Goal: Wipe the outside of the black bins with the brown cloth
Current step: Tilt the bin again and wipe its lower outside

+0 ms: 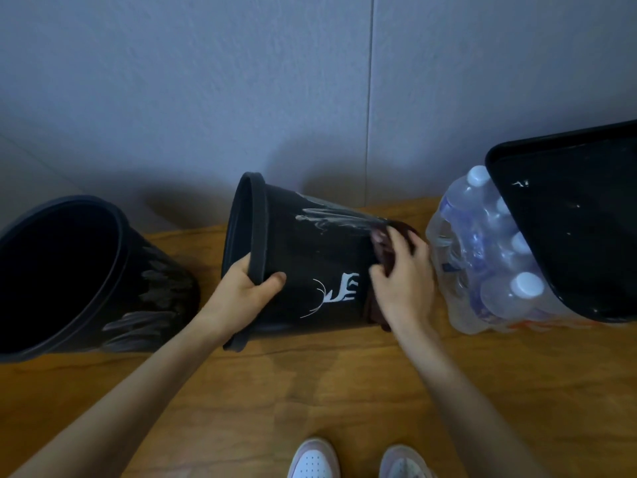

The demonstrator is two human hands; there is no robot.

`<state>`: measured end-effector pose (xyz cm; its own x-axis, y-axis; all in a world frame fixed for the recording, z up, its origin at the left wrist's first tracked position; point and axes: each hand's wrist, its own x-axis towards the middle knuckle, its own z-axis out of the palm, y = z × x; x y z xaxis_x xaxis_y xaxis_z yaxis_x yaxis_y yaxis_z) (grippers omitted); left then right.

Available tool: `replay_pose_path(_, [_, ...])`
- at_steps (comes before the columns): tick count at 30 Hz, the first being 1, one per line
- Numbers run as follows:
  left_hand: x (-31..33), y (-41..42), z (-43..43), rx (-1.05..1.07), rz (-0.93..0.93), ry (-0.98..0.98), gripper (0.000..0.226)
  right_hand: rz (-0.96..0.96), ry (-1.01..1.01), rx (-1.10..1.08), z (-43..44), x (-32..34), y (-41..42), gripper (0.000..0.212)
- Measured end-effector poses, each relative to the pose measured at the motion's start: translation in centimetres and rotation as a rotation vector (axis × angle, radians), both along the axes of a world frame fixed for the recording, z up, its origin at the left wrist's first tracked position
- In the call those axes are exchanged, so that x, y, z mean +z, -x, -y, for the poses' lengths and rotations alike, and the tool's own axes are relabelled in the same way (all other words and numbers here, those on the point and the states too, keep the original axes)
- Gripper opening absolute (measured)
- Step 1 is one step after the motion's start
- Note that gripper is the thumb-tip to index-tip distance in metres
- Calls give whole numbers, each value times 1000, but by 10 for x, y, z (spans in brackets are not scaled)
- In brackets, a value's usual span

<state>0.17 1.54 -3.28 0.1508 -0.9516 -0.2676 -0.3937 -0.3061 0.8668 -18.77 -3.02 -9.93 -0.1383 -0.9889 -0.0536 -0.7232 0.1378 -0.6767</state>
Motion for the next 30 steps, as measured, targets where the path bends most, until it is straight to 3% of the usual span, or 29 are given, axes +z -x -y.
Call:
replay_pose_path(5, [3,8,1,-138,81,24,14,164,224,276,0,53,-54,54])
replay_pose_path(8, [3,8,2,-142,90,27,14,124,255,316,7,45,-52,50])
replay_pose_path(13, [1,0,-4,-94,39,11,21,-91,-67,118,37,-1,2,46])
replay_pose_path(18, [3,9,-3,-176,40,14,25,-143,-298,10,51,-12,35,46])
replay_pose_path(21, [4,12,-6,-171,63,30,24,-127,-216,49,51,2,18,44])
replay_pose_path(27, [1,17,-10,-192,106,38,17,163,55,344,51,63,-55,46])
replay_pose_path(30, [2,16,-9,-199,119,41,20,212,103,339,53,56,-56,50])
